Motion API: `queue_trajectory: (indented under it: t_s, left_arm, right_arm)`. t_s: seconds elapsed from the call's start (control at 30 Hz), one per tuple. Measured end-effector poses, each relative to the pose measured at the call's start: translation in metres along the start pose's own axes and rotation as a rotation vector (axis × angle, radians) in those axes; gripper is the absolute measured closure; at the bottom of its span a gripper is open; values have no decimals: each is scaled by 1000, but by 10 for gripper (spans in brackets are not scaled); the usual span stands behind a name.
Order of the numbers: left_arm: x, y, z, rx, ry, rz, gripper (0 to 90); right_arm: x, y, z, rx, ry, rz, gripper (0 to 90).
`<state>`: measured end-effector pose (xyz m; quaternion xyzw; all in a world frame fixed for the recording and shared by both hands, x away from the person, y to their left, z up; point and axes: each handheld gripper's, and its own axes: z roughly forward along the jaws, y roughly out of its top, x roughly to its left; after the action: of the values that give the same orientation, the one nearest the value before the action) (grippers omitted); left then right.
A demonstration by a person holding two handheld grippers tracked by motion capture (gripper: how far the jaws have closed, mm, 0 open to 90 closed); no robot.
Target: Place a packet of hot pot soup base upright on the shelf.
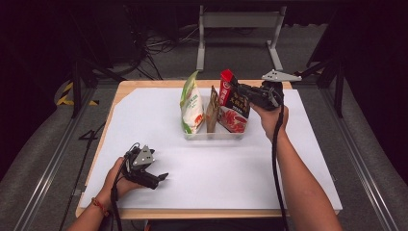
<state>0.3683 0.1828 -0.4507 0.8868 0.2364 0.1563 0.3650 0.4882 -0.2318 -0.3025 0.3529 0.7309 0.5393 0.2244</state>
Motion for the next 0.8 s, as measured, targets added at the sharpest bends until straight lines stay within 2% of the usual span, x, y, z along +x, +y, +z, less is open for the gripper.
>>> queue_trajectory:
  t_s: [0.47,0.8]
  left_arm:
    - [0,-1,0,4,1,5,36]
    - [0,-1,0,6,2,9,35]
  right_arm:
    - [-2,-2,-2,21,-4,1,775]
    - [4,6,-10,16,1,-51,644]
